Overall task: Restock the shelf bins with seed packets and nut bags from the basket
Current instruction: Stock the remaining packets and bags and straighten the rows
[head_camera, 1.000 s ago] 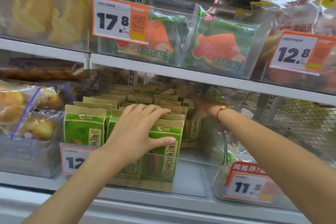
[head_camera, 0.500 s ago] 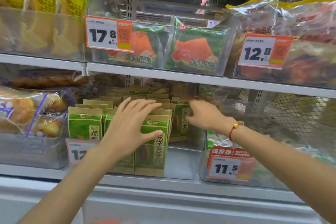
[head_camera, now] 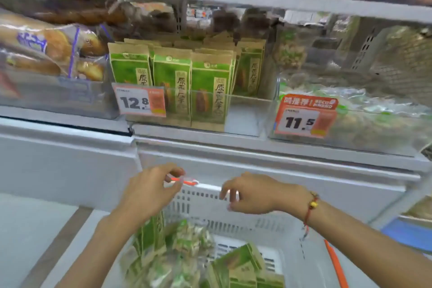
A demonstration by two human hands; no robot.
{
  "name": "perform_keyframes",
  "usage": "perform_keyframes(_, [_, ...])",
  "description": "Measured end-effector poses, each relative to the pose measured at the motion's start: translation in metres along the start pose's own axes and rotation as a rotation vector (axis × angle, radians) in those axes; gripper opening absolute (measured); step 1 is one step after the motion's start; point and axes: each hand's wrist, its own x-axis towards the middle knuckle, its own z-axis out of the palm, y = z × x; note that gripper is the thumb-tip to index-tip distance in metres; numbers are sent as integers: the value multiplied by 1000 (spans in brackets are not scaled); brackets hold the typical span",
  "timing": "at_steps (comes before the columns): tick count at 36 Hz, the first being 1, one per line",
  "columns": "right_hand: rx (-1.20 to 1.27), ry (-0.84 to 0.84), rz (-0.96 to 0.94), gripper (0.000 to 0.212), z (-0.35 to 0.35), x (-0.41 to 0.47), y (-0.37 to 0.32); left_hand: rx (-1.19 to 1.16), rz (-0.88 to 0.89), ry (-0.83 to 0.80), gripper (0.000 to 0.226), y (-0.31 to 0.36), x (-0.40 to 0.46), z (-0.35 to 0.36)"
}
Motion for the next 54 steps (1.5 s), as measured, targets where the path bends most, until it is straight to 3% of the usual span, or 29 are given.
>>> perform_keyframes(4, [100, -206, 48, 34, 77, 29, 0, 145, -91, -212, 25, -36, -26, 43])
perform_keyframes(7, [125, -300, 83, 43, 129, 41, -3, 272, 3, -335, 42, -57, -48, 85])
perform_keyframes(10, [227, -284, 168, 56, 171, 53, -15, 372, 67, -576, 54, -81, -70, 126])
perform_keyframes(13, [414, -227, 320, 61, 203, 66, -27, 285, -5, -802, 45, -102, -86, 149])
perform_keyframes(15, [432, -302, 346, 48, 223, 69, -35, 131, -84, -884, 41, -109, -93, 152])
perform_keyframes(18, [577, -321, 320, 28, 249, 61, -48, -159, -206, -943, 60, -105, -89, 138])
perform_keyframes(20, [626, -224, 289, 29, 258, 52, -54, -172, -256, -1033, 49, -105, -84, 130])
perform_keyframes(22, [671, -164, 212, 36, 260, 44, -53, -62, -267, -1099, 55, -107, -83, 127])
perform_keyframes(26, [718, -360, 63, 52, 249, 37, -46, -37, -255, -916, 48, -114, -86, 134])
perform_keyframes(30, [480, -365, -27, 39, 246, 42, -32, -58, -223, -658, 53, -113, -95, 134])
perform_keyframes(33, [541, -394, 39, 28, 220, 44, -11, -258, -240, -443, 74, -100, -100, 141])
perform_keyframes(35, [668, -382, 90, 9, 205, 40, 12, -491, -348, -292, 87, -85, -98, 148])
perform_keyframes(37, [840, -311, 147, 11, 197, 32, 30, -730, -509, -186, 91, -72, -92, 153])
perform_keyframes(39, [1040, -198, 249, 25, 195, 27, 39, -917, -642, -259, 92, -63, -86, 156])
perform_keyframes(41, [1174, -140, 283, 29, 196, 28, 39, -1015, -655, -442, 94, -56, -83, 159])
perform_keyframes(44, [1154, -251, 275, 39, 199, 32, 33, -1014, -646, -487, 90, -52, -79, 165])
perform_keyframes(45, [1034, -316, 269, 49, 204, 32, 32, -989, -648, -450, 81, -49, -78, 166])
perform_keyframes(47, [554, -423, 300, 79, 223, 31, 36, -914, -659, -410, 61, -46, -77, 167])
perform_keyframes(49, [146, -427, 398, 100, 247, 19, 37, -871, -656, -408, 36, -45, -78, 166])
perform_keyframes(50, [97, -391, 427, 103, 257, 10, 36, -857, -654, -423, 28, -43, -79, 163])
perform_keyframes(52, [144, -224, 421, 91, 273, -2, 35, -839, -646, -434, 38, -39, -80, 156])
perform_keyframes(54, [204, -79, 394, 63, 277, -5, 37, -823, -641, -436, 52, -36, -82, 150])
